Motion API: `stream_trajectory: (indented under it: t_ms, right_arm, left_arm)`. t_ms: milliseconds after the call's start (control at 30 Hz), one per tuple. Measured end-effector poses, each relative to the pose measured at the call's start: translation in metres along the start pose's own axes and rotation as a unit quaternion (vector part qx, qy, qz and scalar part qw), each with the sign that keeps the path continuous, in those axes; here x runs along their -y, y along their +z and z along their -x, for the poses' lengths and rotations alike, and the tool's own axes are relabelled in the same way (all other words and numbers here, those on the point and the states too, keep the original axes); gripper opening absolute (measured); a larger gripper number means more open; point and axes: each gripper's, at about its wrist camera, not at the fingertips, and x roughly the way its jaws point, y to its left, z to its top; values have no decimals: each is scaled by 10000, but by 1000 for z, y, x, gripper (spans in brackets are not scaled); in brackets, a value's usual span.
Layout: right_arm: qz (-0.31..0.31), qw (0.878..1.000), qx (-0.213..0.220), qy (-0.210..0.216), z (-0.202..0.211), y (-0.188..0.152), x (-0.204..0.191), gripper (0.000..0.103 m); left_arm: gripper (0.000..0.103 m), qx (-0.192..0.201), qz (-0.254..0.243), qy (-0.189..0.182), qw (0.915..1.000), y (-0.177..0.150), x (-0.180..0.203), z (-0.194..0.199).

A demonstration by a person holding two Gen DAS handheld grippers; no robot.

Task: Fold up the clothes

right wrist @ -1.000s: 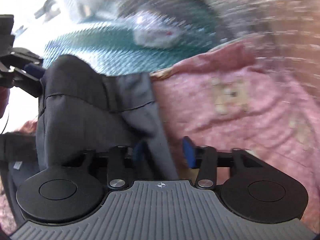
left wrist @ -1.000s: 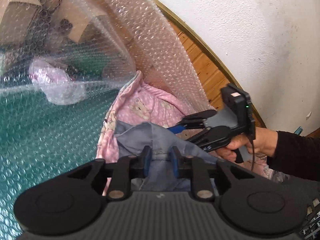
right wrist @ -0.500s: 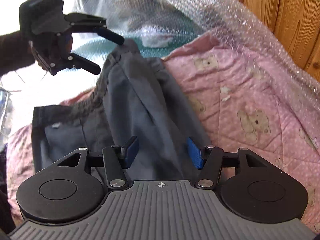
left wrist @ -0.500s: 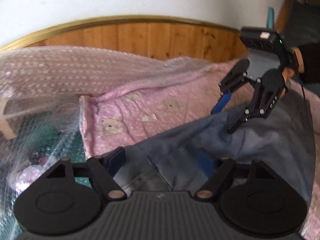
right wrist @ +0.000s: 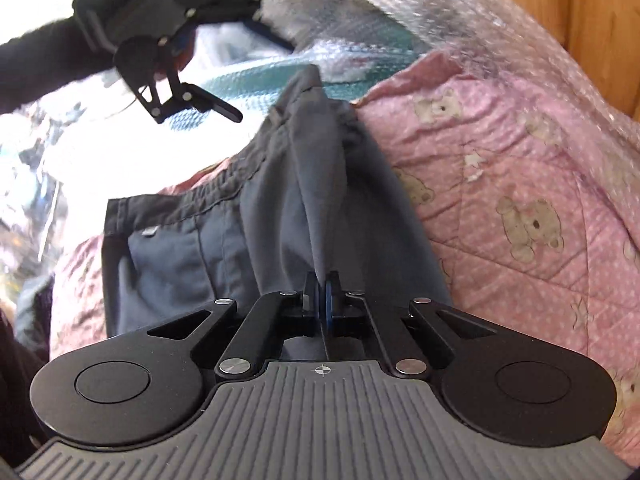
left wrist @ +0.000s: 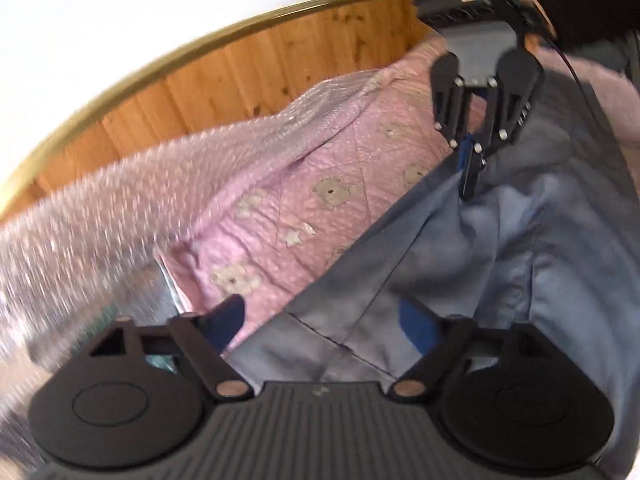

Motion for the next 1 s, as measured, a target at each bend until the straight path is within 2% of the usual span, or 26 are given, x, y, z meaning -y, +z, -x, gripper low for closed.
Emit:
stream_trajectory:
  t_ms: [167, 233, 267, 300, 367, 400, 433, 500, 567, 633, 667, 700, 733, 767, 800, 833, 867, 900, 933, 1000]
  right_arm:
    - [952, 9951, -227, -119, 1, 6, -30, 0]
    - [1133, 9932, -245, -86, 4, 8, -37, 0]
    - [1188, 9926, -251, -74, 5, 9, -39, 0]
    - [1205, 9924, -251, -82, 6, 9, -39, 0]
    - [1179, 9927, -221, -143, 8, 8, -36, 0]
    - [1147, 9930, -202, -186, 10, 8, -33, 0]
    - [1103, 9935, -174, -227, 11, 7, -30, 0]
    - [956, 9949, -85, -311, 14, 6, -22, 1]
    - [768, 9962, 12, -407, 14, 8, -14, 11]
    - [713, 9962, 123, -479, 7, 16, -12, 36]
    - [736, 9959, 192, -490, 3, 22, -14, 43]
    - [874, 9947, 272, -460, -6, 32, -22, 57]
    - [1064, 9928, 338, -428, -16, 40, -31, 64]
    - [1256, 9906, 369, -408, -28, 49, -39, 66]
    - [1448, 9880, 342, -406, -41, 56, -46, 66]
    - [1538, 9871, 262, -363, -54, 63, -49, 51]
    - [1456, 9890, 94, -249, -66, 68, -47, 30]
    - [1373, 9904, -75, -134, -78, 72, -44, 0]
    - [1242, 9921, -165, 12, -85, 75, -39, 0]
    - [824, 9958, -74, 386, -86, 70, -22, 0]
  left_arm:
    - [89, -549, -1092, -16, 9925, -3, 7, -26]
    - [88, -643, -1418, -123, 9877, -4, 9, -36]
    - [86, -691, -1422, -245, 9871, -5, 7, -39]
    - [78, -740, -1291, -422, 9880, -5, 3, -39]
    - [55, -839, -1027, -775, 9881, -6, -6, -40]
    - [35, -888, -894, -951, 9875, -6, -10, -41]
    - [25, -936, -761, -1126, 9863, -7, -14, -41]
    - [19, -1031, -493, -1475, 9824, -8, -23, -43]
    - [15, -1124, -225, -1821, 9766, -9, -31, -44]
    - [14, -1181, 148, -2210, 9680, -9, -43, -46]
    - [14, -1161, 477, -2465, 9610, -9, -54, -48]
    - [14, -1139, 806, -2716, 9522, -9, -64, -51]
    - [14, -1146, 1049, -2894, 9445, -10, -72, -54]
    - [14, -1179, 1218, -3011, 9384, -11, -77, -59]
    - [14, -1212, 1387, -3126, 9318, -12, -82, -63]
    - [16, -1266, 1452, -3142, 9296, -13, -85, -66]
    - [17, -1341, 1425, -3069, 9314, -13, -85, -68]
    - [23, -1386, 1365, -2938, 9359, -14, -85, -68]
    - [33, -1358, 1268, -2729, 9439, -13, -84, -63]
    - [41, -1100, 1063, -2332, 9603, -10, -77, -52]
